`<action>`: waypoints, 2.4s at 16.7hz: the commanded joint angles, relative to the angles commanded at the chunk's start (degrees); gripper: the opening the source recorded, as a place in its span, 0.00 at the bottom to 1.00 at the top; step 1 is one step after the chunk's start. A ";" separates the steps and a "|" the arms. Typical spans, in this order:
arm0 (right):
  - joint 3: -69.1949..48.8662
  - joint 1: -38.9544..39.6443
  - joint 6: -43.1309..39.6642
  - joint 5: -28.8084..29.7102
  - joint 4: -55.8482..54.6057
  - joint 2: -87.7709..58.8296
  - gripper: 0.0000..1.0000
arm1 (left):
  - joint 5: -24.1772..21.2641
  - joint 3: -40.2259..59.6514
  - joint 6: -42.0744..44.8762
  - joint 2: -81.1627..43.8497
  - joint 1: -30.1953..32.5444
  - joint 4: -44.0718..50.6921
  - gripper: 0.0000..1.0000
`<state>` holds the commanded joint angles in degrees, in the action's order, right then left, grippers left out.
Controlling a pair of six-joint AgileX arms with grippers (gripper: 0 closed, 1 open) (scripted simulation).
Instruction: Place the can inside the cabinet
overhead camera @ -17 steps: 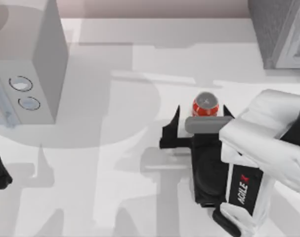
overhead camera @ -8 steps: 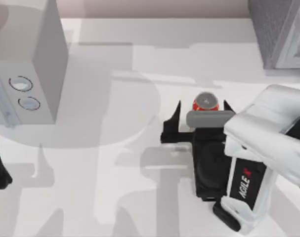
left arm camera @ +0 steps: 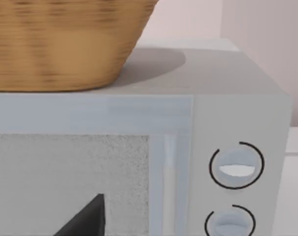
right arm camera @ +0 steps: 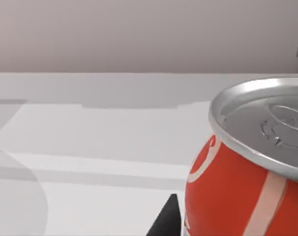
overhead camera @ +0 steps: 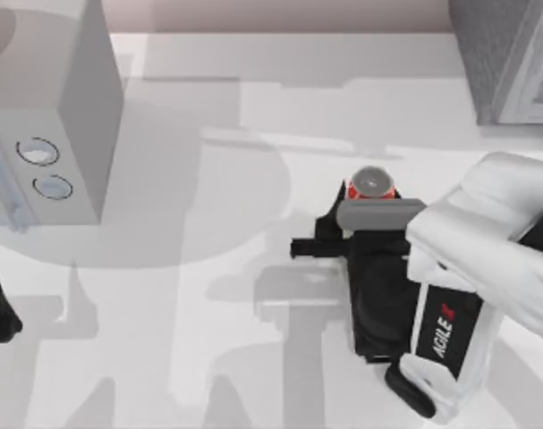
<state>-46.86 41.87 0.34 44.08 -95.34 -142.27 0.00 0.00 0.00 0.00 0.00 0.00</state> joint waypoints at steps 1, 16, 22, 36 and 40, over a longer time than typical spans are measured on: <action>0.00 0.00 0.00 0.00 0.00 0.00 0.25 | 0.00 0.00 0.00 0.00 0.00 0.00 1.00; 0.21 -0.07 0.16 -0.10 1.77 1.81 0.00 | 0.00 0.00 0.00 0.00 0.00 0.00 1.00; 0.94 -0.03 0.37 -0.32 11.17 11.82 0.00 | 0.00 0.00 0.00 0.00 0.00 0.00 1.00; 2.11 0.19 0.51 -0.42 32.41 34.18 0.00 | 0.00 0.00 0.00 0.00 0.00 0.00 1.00; 2.13 0.25 0.52 -0.37 33.15 34.90 0.00 | 0.00 0.00 0.00 0.00 0.00 0.00 1.00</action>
<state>-44.73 42.12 0.86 43.72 -62.19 -107.37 0.00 0.00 0.00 0.00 0.00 0.00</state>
